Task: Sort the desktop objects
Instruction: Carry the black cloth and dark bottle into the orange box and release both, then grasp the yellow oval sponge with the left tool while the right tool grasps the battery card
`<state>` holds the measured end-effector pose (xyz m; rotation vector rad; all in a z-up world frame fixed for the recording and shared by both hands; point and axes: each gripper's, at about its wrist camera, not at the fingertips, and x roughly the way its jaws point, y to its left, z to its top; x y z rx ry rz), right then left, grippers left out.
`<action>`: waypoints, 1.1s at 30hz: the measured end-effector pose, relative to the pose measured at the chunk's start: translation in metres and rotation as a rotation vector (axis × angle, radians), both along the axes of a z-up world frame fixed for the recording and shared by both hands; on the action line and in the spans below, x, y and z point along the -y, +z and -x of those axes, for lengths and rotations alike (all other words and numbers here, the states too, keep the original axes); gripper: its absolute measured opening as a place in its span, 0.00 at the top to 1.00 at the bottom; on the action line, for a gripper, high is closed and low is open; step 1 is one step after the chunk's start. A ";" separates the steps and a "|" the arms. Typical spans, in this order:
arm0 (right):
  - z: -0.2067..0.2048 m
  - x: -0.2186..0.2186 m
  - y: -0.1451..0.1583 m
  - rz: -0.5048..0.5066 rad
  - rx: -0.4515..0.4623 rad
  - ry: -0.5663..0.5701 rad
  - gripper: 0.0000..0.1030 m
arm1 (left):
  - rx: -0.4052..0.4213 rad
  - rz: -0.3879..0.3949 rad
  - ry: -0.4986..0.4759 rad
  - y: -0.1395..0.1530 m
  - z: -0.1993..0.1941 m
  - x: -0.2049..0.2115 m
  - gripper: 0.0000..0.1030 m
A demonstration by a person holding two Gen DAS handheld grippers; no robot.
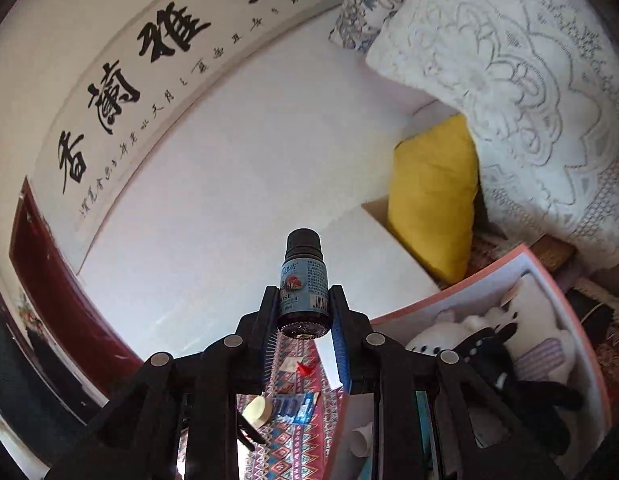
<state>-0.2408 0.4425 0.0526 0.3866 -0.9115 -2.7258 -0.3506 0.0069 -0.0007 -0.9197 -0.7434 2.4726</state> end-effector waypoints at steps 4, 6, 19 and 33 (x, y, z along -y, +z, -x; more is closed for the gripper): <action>-0.029 -0.027 0.016 -0.025 -0.014 -0.071 0.75 | -0.098 -0.009 -0.155 0.057 -0.020 -0.059 0.84; -0.034 -0.036 0.018 -0.030 -0.019 -0.093 0.75 | -0.110 0.000 -0.209 0.072 -0.026 -0.092 0.82; -0.022 -0.006 0.021 -0.154 -0.019 -0.133 0.03 | -0.111 0.183 -0.199 0.064 -0.035 -0.153 0.01; 0.023 0.170 0.019 -0.391 -0.076 0.070 0.00 | 0.069 0.472 0.170 -0.053 -0.032 0.030 0.01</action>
